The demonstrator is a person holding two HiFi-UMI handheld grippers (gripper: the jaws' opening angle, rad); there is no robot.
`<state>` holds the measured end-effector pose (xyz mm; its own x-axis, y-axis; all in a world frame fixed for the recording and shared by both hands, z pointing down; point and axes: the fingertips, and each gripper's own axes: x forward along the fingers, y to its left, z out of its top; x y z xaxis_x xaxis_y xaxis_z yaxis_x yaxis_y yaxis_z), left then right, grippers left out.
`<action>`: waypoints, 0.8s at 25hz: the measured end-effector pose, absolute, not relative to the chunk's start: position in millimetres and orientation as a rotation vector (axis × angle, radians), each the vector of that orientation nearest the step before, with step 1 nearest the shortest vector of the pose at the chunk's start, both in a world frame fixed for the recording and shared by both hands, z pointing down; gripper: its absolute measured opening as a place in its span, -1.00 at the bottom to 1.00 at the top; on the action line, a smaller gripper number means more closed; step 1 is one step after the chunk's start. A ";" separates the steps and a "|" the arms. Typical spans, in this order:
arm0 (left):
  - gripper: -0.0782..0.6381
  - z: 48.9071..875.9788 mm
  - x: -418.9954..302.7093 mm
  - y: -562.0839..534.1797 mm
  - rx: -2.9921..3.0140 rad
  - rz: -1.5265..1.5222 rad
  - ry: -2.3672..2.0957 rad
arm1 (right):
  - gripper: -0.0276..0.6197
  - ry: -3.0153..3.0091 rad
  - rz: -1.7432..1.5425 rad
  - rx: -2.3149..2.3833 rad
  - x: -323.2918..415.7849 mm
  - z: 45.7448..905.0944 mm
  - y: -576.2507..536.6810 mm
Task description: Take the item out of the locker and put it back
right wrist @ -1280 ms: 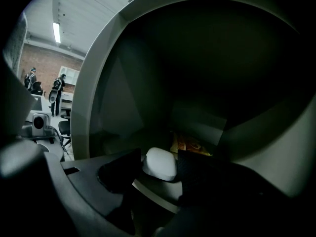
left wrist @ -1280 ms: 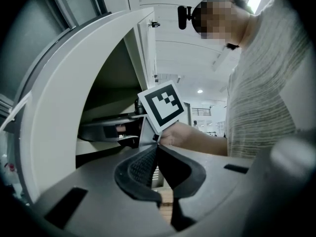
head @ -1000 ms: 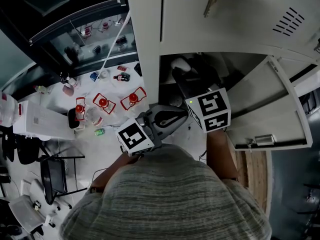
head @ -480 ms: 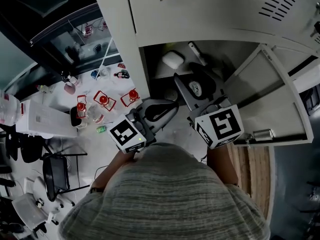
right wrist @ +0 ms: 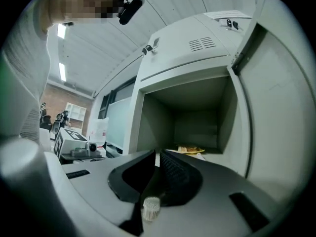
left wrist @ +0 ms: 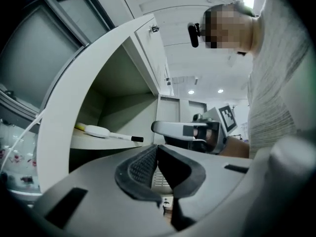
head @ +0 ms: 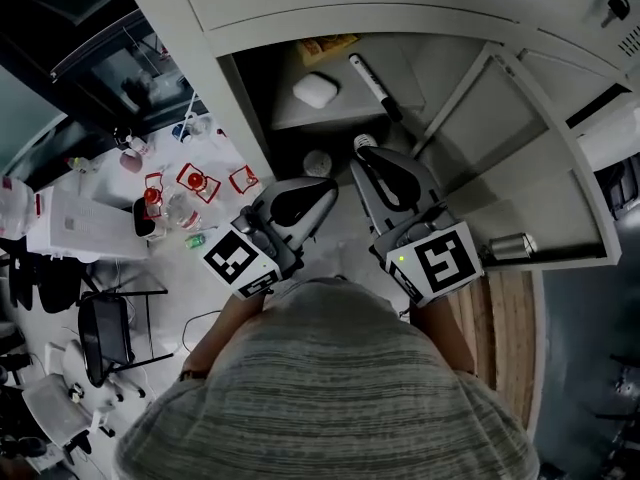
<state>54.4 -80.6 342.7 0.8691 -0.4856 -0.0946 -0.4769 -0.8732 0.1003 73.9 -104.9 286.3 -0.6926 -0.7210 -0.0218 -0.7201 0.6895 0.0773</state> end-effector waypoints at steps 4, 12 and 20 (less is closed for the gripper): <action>-0.76 342.9 62.0 -70.1 2.950 -0.192 -0.806 | -0.82 -2.893 -0.077 1.200 85.4 298.6 -92.4; -0.76 349.7 52.9 -51.9 2.936 -0.182 -0.819 | -0.82 -2.972 0.000 1.154 80.7 321.0 -71.2; -0.76 363.7 12.9 -41.6 2.853 -0.232 -0.825 | -0.84 -2.941 0.092 1.136 53.8 344.1 -49.5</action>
